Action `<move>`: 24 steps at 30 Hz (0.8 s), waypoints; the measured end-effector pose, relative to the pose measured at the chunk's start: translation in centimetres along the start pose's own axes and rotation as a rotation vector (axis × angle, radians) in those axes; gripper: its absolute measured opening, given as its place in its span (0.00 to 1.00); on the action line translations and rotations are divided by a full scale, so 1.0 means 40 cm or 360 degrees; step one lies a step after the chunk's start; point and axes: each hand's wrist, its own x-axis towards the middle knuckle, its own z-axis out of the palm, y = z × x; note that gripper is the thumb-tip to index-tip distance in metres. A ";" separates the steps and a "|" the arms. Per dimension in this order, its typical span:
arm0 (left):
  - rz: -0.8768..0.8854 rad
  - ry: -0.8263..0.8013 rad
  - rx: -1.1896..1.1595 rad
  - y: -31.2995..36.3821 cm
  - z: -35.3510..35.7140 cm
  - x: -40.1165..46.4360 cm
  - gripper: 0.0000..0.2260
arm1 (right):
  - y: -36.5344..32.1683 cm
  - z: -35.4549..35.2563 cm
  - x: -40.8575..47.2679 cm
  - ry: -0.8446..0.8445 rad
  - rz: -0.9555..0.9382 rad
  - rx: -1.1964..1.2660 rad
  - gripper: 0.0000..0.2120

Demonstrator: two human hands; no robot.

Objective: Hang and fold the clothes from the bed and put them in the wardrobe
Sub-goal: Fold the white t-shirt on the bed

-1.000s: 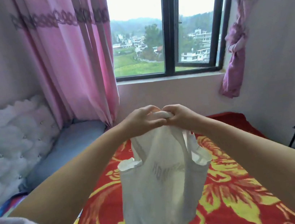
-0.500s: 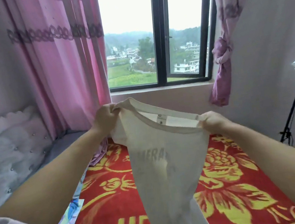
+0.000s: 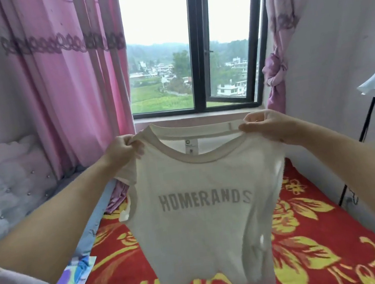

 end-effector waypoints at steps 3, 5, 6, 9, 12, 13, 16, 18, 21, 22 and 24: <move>-0.0009 -0.0083 -0.0047 0.005 -0.023 0.005 0.11 | 0.041 -0.020 -0.005 -0.0002 0.0160 -0.0002 0.10; 0.0023 -0.0152 0.0035 0.026 -0.022 -0.001 0.11 | 0.061 -0.028 -0.008 -0.0012 0.0259 -0.0104 0.09; 0.0073 -0.0169 0.0116 0.047 -0.012 -0.006 0.11 | 0.066 -0.024 -0.009 -0.0072 0.0317 -0.0132 0.07; 0.0305 -0.0327 0.0278 0.138 0.049 -0.027 0.11 | 0.067 0.045 -0.013 -0.0567 0.0495 -0.0145 0.24; 0.0568 -0.0392 0.0408 0.229 0.117 -0.039 0.10 | 0.046 0.194 -0.011 -0.1039 0.0541 -0.0424 0.39; 0.0623 -0.0330 0.0410 0.257 0.129 -0.038 0.09 | 0.041 0.251 -0.010 -0.1087 0.0495 -0.0478 0.37; 0.0758 -0.0152 0.0453 0.318 0.130 -0.027 0.11 | 0.054 0.387 0.003 -0.0746 0.0322 -0.0297 0.21; 0.0776 -0.0080 0.0438 0.336 0.107 -0.019 0.13 | 0.072 0.426 0.018 -0.0407 0.0312 -0.0103 0.14; 0.0720 -0.0028 0.0382 0.326 0.055 -0.003 0.15 | 0.106 0.402 0.031 -0.0157 0.0430 -0.0033 0.10; 0.0699 -0.0015 0.0349 0.312 0.036 0.002 0.14 | 0.120 0.378 0.032 -0.0121 0.0472 -0.0007 0.11; 0.0598 0.0063 0.0235 0.267 -0.003 0.014 0.11 | 0.153 0.316 0.031 -0.0085 0.0546 0.0024 0.09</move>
